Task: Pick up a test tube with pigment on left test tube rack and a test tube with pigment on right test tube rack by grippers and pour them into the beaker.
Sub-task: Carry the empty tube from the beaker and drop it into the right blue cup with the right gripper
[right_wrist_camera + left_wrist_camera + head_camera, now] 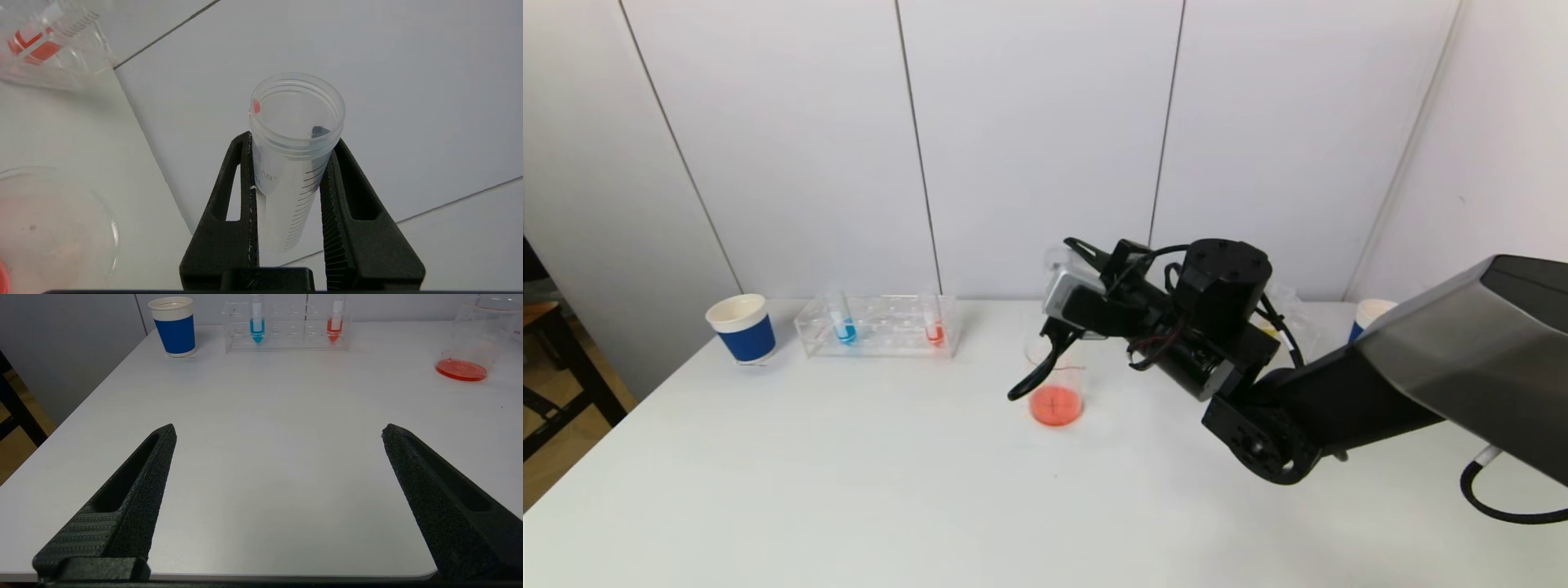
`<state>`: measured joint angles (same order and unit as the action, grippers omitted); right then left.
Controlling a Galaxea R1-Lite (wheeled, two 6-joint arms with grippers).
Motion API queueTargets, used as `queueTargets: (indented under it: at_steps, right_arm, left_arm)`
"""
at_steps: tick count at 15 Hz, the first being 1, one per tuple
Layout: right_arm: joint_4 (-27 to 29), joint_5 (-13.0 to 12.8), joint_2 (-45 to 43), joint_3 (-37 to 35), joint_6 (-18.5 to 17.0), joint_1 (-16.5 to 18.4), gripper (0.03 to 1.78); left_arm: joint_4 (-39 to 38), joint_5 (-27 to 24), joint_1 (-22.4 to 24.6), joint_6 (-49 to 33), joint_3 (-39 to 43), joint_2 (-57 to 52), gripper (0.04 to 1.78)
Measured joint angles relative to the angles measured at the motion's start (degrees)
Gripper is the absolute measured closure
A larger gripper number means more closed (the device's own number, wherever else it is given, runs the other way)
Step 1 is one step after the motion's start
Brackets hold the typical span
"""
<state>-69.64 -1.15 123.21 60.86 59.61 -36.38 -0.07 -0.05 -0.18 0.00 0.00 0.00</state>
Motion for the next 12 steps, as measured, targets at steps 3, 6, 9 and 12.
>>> queueTargets:
  at_steps: [3, 6, 9, 12]
  right_arm:
    - [0.71, -3.51, -0.78, 1.07, -5.92, -0.26, 1.32]
    - [1.01, -7.12, -1.49, 1.60, -12.15, -0.78, 1.32]
    - [1.78, -10.53, -2.23, 2.57, -18.08, -1.24, 1.32]
    - [4.07, -14.25, -3.17, 5.02, -24.00, -0.72, 1.32]
  left_arm:
    - [0.00, 0.02, 0.00, 0.00, 0.00, 0.00, 0.06]
    - [-0.02, 0.02, 0.00, 0.00, 0.00, 0.00, 0.06]
    - [0.00, 0.05, 0.00, 0.02, 0.00, 0.00, 0.06]
    - [-0.02, 0.05, 0.00, 0.00, 0.00, 0.00, 0.06]
